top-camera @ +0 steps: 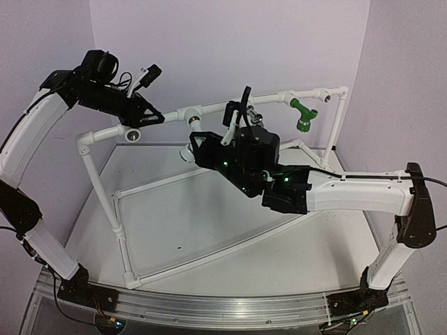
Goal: Install the water faucets
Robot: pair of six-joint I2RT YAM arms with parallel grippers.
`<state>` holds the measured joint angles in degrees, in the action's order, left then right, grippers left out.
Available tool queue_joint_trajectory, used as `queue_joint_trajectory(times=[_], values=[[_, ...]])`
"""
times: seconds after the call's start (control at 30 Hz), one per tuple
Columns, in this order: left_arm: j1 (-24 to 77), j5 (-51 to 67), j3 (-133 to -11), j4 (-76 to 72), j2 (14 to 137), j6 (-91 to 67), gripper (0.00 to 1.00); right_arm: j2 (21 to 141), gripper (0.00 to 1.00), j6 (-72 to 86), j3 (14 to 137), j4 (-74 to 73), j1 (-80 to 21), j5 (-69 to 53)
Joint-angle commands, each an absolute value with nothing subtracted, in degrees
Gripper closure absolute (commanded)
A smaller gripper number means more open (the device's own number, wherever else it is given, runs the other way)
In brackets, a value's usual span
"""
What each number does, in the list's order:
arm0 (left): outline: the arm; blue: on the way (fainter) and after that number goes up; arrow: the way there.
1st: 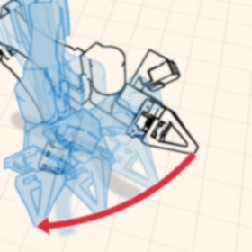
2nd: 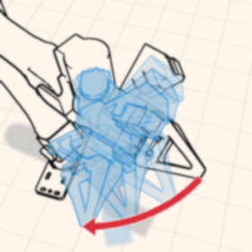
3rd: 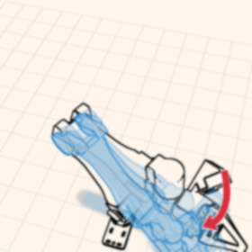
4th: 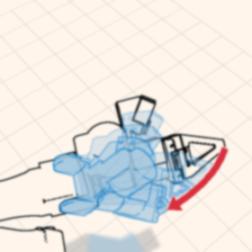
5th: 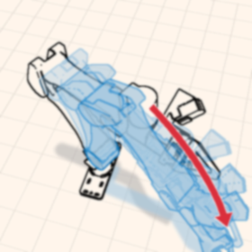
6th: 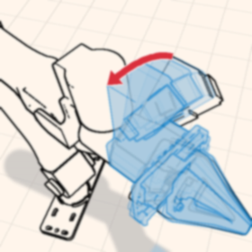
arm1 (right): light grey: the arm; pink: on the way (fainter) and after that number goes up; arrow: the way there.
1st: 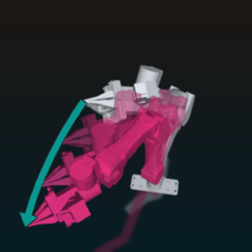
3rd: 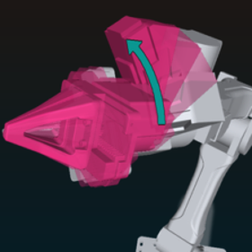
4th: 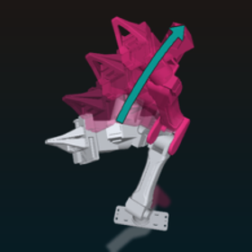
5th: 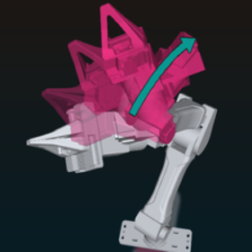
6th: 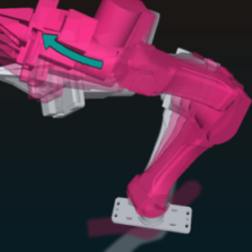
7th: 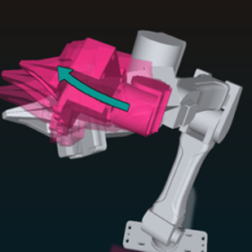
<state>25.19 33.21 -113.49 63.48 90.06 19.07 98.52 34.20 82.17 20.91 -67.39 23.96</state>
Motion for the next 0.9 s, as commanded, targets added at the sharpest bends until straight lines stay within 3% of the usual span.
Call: queue_joint_trajectory(times=[0.0, 0.4, 0.87], values=[[27.2, 35.5, -109.0, 77.5, 93.7, 17.9, 0.6, 97.7, 1.0, 40.1, 84.3, 28.4, -64.4, 19.3], [27.3, 35.2, -109.6, 77.8, 94.3, 17.2, 0.6, 94.8, 1.0, 40.8, 84.9, 24.3, -59.3, 8.5], [27.3, 34.8, -110.3, 77.6, 95.7, 17.3, 0.61, 89.6, 1.0, 25.6, 90.4, 2.7, -59.3, 13.5]])
